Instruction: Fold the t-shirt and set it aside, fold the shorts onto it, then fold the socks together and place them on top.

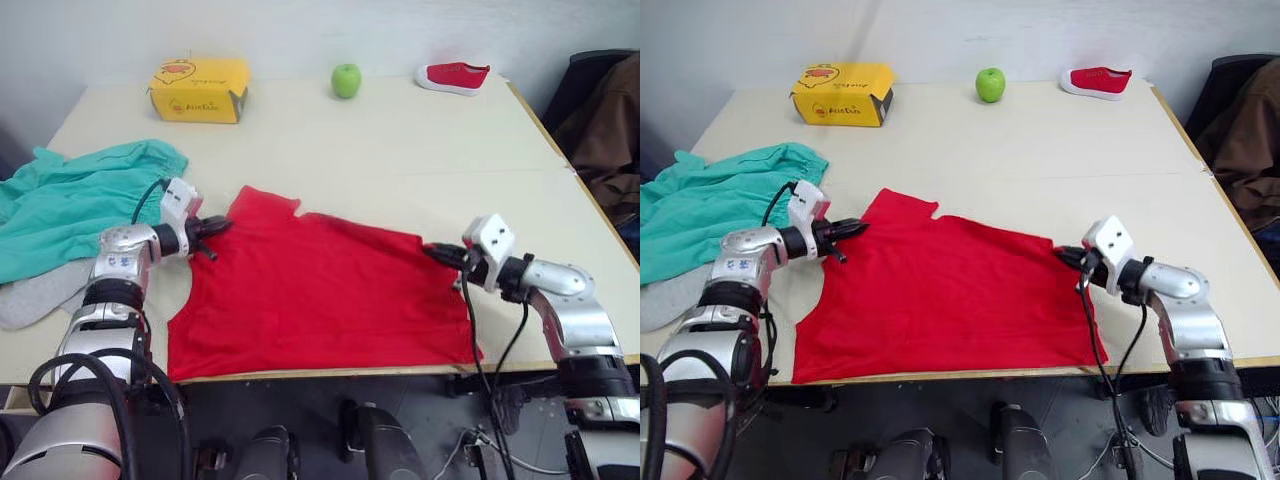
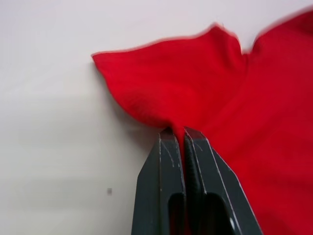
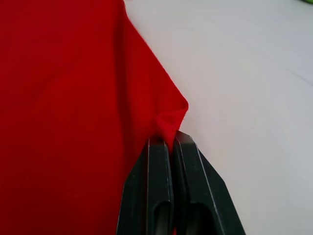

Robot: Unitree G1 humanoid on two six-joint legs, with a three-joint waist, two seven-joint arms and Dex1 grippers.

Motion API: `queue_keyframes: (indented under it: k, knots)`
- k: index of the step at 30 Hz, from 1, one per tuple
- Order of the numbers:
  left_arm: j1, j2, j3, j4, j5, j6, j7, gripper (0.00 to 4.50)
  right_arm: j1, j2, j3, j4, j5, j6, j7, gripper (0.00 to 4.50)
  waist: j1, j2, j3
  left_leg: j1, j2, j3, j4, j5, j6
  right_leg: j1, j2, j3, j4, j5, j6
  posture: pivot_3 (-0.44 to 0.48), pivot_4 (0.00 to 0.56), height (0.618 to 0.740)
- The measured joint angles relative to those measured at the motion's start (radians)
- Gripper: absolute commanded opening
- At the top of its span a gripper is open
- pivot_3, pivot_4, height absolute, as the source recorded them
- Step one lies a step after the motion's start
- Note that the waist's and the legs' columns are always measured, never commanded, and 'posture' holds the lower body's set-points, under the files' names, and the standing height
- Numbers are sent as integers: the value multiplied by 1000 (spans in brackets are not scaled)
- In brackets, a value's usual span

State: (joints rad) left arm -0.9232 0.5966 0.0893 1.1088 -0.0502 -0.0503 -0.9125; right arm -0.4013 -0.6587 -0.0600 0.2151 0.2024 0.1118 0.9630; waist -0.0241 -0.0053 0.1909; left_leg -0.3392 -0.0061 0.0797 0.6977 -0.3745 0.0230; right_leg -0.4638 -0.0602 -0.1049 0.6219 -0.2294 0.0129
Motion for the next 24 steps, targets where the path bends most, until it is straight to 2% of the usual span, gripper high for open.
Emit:
queue_keyframes:
  k: [11, 18, 24]
  knots:
    - [14, 1, -25, -10, 14, -16, 37, 0, 18, -41, 13, 39, -2, -65, 88, 51, 3, 0, 0, 2, 0, 0, 0, 0, 0, 1, 0, 0, 1, 0, 0, 0, 150, 740]
    - [25, 16, 28, -54, -34, -1, 24, 0, 20, -41, 13, 76, -3, -100, 96, 51, 4, -1, 1, 2, 0, 0, 0, 0, 0, 1, 0, 0, 1, 0, 0, 0, 150, 740]
    - [121, 17, 40, -140, -47, -27, 4, 0, 21, -41, 5, 129, 6, -188, 107, 51, 6, -1, 1, 2, 0, 0, 0, 0, 0, 1, 0, 0, 1, 0, 0, 0, 150, 740]
